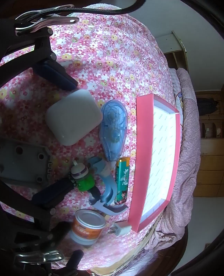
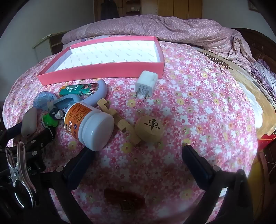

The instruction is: Organize rigid objects

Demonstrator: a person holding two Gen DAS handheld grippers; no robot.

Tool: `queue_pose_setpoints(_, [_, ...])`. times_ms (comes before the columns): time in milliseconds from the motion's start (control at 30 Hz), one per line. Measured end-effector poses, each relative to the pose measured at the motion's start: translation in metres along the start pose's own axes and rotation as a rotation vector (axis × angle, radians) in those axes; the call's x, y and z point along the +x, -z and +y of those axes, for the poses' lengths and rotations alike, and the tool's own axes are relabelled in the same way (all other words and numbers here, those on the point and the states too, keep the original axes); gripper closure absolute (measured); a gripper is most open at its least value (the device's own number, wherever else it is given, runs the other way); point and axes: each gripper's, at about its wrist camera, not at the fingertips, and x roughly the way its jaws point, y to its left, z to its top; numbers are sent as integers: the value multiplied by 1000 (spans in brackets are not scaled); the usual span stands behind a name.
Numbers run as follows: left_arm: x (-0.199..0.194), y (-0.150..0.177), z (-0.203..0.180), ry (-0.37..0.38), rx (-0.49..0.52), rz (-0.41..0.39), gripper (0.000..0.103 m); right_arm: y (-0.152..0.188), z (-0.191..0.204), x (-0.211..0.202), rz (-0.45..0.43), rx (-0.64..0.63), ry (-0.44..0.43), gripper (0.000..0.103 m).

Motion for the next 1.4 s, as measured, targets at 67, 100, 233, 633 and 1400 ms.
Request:
queue_pose_setpoints(67, [0, 0, 0, 0, 0, -4, 0, 0, 0, 0, 1, -1, 1, 0])
queue_pose_setpoints(100, [0, 0, 0, 0, 0, -4, 0, 0, 0, 0, 1, -1, 1, 0])
queue_pose_setpoints(233, [0, 0, 0, -1, 0, -5, 0, 0, 0, 0, 1, 0, 1, 0])
queue_pose_setpoints(633, [0, 0, 0, 0, 1, -6, 0, 0, 0, 0, 1, 0, 1, 0])
queue_pose_setpoints(1400, [-7, -7, 19, 75, 47, 14, 1, 0, 1, -1, -3, 0, 0, 0])
